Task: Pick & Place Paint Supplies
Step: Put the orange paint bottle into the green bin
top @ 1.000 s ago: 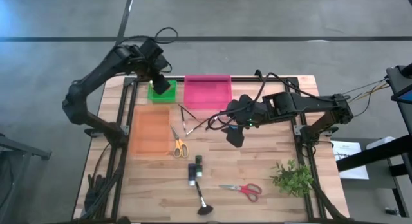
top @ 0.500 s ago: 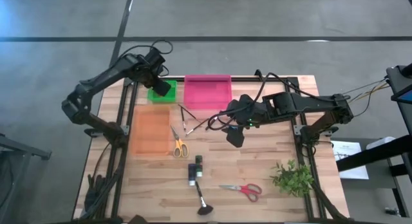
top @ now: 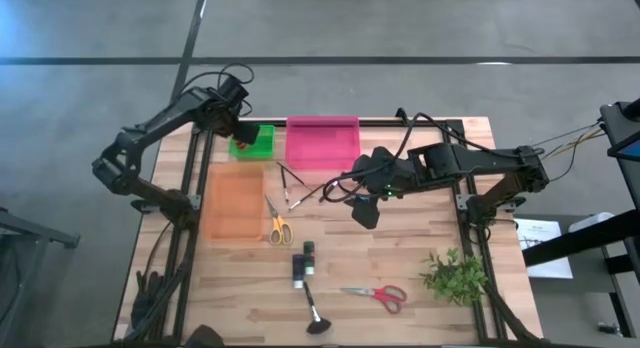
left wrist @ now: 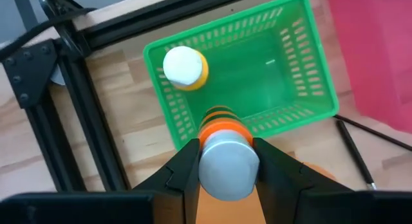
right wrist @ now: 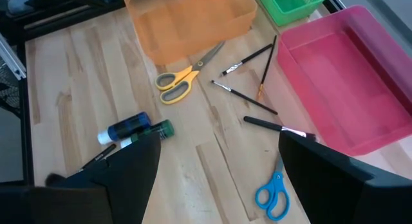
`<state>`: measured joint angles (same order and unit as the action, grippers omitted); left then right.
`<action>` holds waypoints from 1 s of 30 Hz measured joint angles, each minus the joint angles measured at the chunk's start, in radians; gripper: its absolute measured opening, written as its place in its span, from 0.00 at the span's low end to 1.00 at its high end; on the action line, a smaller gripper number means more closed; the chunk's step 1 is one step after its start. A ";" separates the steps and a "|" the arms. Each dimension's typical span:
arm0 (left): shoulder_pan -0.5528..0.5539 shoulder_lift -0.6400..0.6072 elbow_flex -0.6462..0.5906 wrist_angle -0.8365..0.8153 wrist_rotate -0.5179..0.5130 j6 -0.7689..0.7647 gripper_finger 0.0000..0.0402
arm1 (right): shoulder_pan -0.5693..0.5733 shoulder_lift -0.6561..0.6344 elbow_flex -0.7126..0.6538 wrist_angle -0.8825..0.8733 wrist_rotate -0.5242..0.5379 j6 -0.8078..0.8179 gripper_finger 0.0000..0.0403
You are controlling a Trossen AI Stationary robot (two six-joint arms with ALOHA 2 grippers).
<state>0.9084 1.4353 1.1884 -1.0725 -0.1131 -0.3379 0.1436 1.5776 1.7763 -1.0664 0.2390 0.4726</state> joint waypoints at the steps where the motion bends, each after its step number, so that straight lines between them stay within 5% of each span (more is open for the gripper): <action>1: 0.002 0.000 -0.006 0.006 0.000 -0.005 0.30 | 0.000 0.000 0.000 0.000 0.000 0.000 0.78; 30: 0.031 0.000 -0.168 0.169 -0.025 -0.109 0.30 | -0.001 0.000 0.000 0.000 0.000 -0.003 0.78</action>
<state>0.9392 1.4353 1.0201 -0.9030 -0.1377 -0.4469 0.1430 1.5776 1.7763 -1.0660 0.2386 0.4697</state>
